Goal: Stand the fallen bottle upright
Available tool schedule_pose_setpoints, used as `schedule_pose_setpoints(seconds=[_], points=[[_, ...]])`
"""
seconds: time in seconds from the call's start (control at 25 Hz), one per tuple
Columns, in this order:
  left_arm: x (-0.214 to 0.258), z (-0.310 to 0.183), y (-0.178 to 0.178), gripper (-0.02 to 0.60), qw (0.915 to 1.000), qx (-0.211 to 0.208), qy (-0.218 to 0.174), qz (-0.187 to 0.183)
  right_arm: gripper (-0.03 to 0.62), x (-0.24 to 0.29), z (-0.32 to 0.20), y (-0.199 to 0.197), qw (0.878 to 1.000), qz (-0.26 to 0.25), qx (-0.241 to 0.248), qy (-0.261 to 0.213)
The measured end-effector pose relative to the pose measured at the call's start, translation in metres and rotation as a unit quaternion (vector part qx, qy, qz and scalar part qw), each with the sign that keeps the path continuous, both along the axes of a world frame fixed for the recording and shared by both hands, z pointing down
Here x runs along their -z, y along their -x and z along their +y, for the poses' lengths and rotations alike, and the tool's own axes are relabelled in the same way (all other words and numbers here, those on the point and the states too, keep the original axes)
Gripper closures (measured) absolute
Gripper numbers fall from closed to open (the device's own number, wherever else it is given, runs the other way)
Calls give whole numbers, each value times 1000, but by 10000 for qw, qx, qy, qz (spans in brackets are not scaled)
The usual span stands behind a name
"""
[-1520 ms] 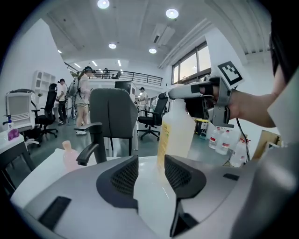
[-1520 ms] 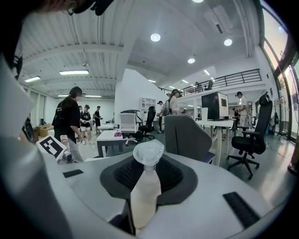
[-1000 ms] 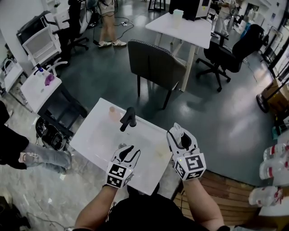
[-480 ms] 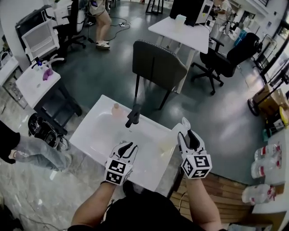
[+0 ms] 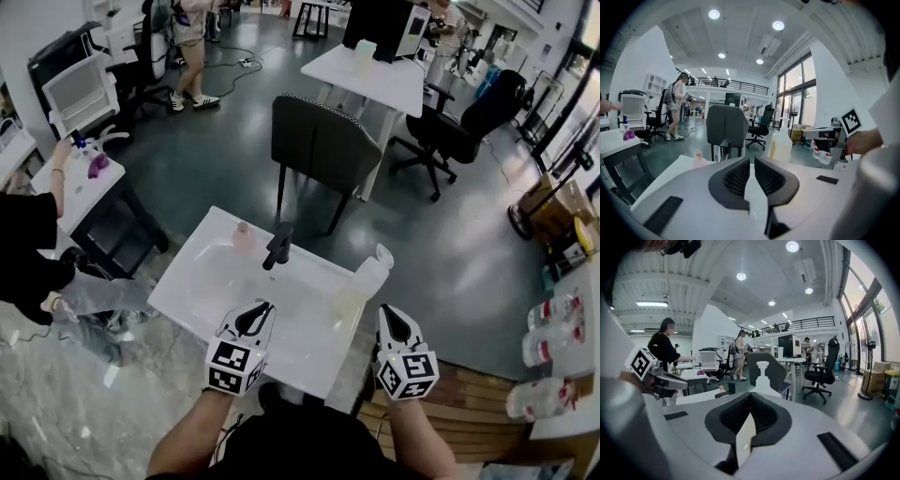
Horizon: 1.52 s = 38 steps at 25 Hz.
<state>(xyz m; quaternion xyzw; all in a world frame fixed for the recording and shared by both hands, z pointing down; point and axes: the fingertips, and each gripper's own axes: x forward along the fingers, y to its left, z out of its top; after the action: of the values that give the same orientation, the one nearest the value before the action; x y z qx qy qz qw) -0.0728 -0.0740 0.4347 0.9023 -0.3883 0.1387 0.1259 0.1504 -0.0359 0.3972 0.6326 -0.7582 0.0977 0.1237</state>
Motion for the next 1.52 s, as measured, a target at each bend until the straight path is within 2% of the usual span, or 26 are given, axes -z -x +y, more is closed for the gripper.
schedule_pose_setpoints(seconds=[0.2, 0.4, 0.56, 0.72, 0.96, 1.12, 1.28, 1.52], points=[[14, -4, 12, 552, 9990, 439, -74, 46, 580, 9, 1, 26, 9980, -71, 626, -98], [26, -14, 3, 561, 9980, 607, -169, -57, 582, 33, -1, 28, 9930, 86, 1114, -382], [50, -25, 3, 561, 9959, 811, -381, -119, 583, 47, -5, 22, 9914, -71, 1193, -533], [65, -36, 7, 561, 9933, 970, -566, -259, 583, 53, -17, 26, 9874, -11, 1452, -631], [68, -36, 14, 561, 9898, 1319, -528, -72, 583, 71, -27, 22, 9862, -136, 1455, -778], [65, -35, 15, 561, 9911, 1214, -501, -206, 583, 73, -26, 25, 9833, 12, 1605, -856], [70, -33, 11, 561, 9921, 1126, -494, -250, 583, 74, -24, 18, 9854, -93, 1475, -842], [65, -32, 10, 561, 9910, 1251, -439, -183, 583, 60, -20, 23, 9832, -81, 1661, -746]])
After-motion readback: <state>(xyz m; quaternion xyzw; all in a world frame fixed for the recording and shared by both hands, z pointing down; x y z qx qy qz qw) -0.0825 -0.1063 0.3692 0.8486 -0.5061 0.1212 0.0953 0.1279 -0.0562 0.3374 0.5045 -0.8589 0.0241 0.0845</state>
